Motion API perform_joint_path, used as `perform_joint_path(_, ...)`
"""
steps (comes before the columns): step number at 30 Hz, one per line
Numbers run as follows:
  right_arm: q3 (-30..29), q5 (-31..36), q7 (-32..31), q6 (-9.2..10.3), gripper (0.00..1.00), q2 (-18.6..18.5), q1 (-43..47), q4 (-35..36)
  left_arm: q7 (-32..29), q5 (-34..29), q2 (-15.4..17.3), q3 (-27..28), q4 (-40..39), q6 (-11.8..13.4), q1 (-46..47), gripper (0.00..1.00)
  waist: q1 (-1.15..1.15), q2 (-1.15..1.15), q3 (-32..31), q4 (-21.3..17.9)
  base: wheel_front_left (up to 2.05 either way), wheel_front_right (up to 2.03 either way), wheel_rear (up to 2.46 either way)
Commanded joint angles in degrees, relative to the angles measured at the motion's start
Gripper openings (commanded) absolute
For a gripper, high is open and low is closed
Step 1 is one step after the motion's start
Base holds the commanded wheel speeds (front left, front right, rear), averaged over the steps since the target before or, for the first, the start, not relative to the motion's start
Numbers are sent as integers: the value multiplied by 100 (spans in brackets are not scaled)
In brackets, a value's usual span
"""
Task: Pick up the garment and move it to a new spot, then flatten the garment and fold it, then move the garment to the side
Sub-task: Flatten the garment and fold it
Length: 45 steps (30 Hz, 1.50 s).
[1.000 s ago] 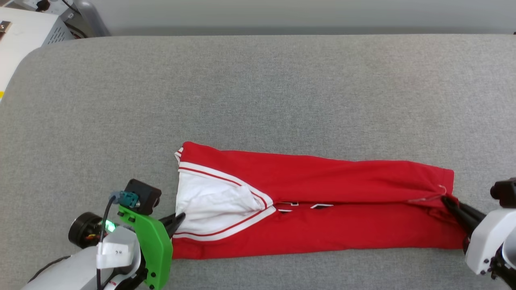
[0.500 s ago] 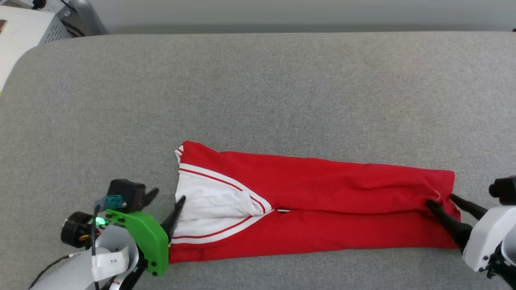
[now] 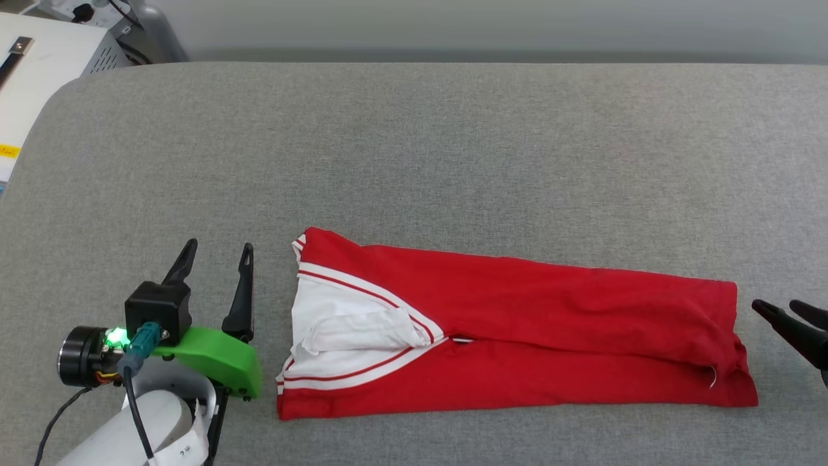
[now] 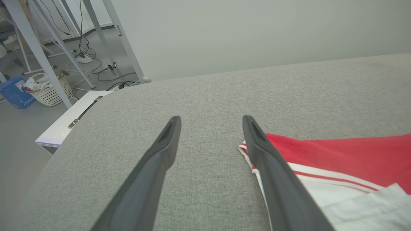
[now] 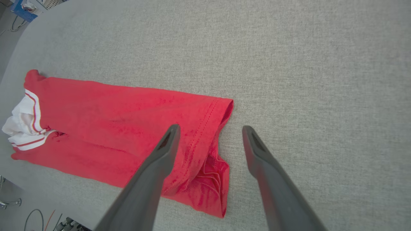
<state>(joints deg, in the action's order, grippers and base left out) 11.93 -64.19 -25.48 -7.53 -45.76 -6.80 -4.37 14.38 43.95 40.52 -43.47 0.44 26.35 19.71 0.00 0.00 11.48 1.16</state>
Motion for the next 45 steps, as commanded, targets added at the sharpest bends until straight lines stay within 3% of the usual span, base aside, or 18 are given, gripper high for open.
perform_joint_path(1,19,-50,-100,4,100,36,6,-111,49,-154,-103,107,-22,102,-143,100,0,0,61,57,0,0,0)
perform_joint_path(4,121,-46,-248,4,100,169,-116,-358,58,-509,-324,403,-114,233,-241,100,0,0,129,117,0,0,0)
perform_joint_path(10,549,99,-392,4,100,526,-456,-808,61,-1192,-843,1008,-239,214,-613,100,0,0,251,208,0,0,0)
perform_joint_path(17,1104,135,-416,4,100,955,-723,-1345,61,-1890,-1427,1671,-296,-73,-996,100,0,0,324,282,0,0,0)
perform_joint_path(22,1455,58,-359,4,100,1066,-844,-1520,62,-2338,-1782,2009,-249,-336,-1185,100,0,0,298,253,0,0,0)
perform_joint_path(23,1497,33,-318,4,6,1066,-869,-1560,62,-2430,-1859,2073,-231,-386,-1226,100,0,0,280,240,0,0,0)
perform_joint_path(24,1529,16,-285,4,0,1052,-888,-1592,62,-2498,-1920,2124,-214,-429,-1260,100,0,0,267,227,0,0,0)
perform_joint_path(31,1558,-166,12,4,0,699,-983,-1807,62,-2916,-2289,2503,-78,-815,-1473,100,0,0,72,165,0,0,0)
perform_joint_path(36,1362,-342,191,4,0,220,-948,-1926,62,-3128,-2470,2718,-14,-1055,-1600,100,0,0,-69,189,0,0,0)
perform_joint_path(45,1364,-255,16,4,0,-427,-797,-1892,62,-3386,-2686,3005,83,-1398,-1768,100,0,0,-204,198,0,0,0)
